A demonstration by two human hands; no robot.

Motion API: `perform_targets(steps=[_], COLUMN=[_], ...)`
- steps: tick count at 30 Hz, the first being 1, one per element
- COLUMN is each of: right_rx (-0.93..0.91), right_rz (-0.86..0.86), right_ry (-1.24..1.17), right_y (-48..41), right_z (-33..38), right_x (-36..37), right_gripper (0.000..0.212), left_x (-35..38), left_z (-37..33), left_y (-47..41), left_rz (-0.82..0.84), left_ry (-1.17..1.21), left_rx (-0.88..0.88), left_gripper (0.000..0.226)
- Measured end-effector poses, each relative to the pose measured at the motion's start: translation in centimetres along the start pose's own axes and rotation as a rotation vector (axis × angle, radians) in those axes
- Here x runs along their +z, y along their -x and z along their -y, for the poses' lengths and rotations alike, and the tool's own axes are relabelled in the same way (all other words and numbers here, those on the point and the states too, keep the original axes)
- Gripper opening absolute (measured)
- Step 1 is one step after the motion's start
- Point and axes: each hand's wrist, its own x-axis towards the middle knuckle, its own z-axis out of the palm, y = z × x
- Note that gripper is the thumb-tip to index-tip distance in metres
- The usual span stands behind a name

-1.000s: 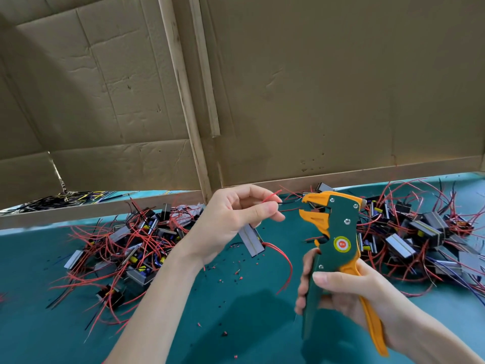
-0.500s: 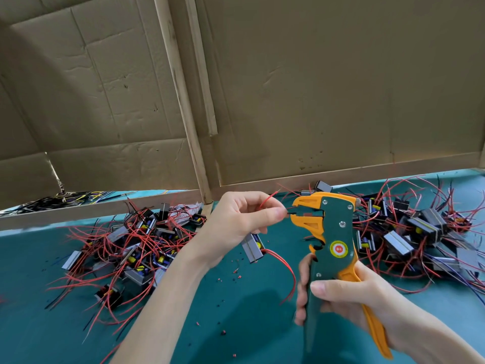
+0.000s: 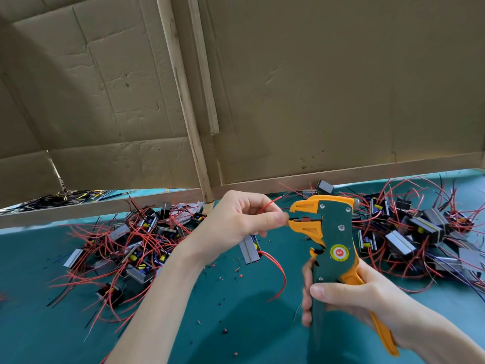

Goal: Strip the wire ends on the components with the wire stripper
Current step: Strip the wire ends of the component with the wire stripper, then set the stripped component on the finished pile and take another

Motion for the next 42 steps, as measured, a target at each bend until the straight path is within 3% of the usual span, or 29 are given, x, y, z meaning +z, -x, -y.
perform_targets(steps=[5,10,14,18,20,23,29,34,37,39,42], right_rx=[0.014,0.006,-0.026,-0.003,0.015,0.021,0.116,0.233,0.272,0.283,0.257], right_rz=[-0.046,-0.101,-0.32,-0.147,-0.093,-0.149,-0.386,-0.406,-0.415,-0.412,-0.414], right_ry=[0.05,0.089,0.054,-0.123,-0.219,-0.309,-0.419,-0.497,-0.521,-0.516,-0.498], right_y=[0.2,0.3,-0.4,-1.0,-1.4,-1.9,-2.1,-2.0,-2.2,-2.2,-2.2], right_z=[0.0,0.3,-1.1,-1.5,-1.8,-2.3,-2.2,-2.1,-2.0,-2.0,-2.0], right_x=[0.3,1.6,2.3,1.6,0.9,-0.1,-1.0,-0.8,-0.9,-1.1,-1.4], right_gripper=[0.037,0.031,0.041,0.038,0.044,0.043,0.017,0.025,0.033,0.032,0.029], left_x=[-0.7,-1.5,-1.2,-0.7,-0.9,-1.0,0.2,5.4,9.3,11.5,13.2], left_z=[0.2,0.7,1.3,2.3,2.8,3.5,2.1,-0.8,-2.1,-2.2,-1.2], left_y=[0.2,0.2,0.0,-0.5,-0.7,-1.2,-2.7,-6.9,-9.4,-10.2,-9.9], left_rz=[0.055,0.124,0.109,0.073,0.021,-0.096,-0.332,-0.48,-0.433,-0.316,-0.083], left_ry=[-0.006,-0.002,0.012,-0.029,-0.049,-0.092,-0.138,0.07,0.239,0.237,0.044], left_rx=[0.002,-0.011,-0.06,-0.098,-0.118,-0.114,0.088,0.228,0.225,0.194,0.115], left_gripper=[0.009,0.012,0.016,0.018,0.018,0.018,0.013,0.01,0.01,0.017,0.056])
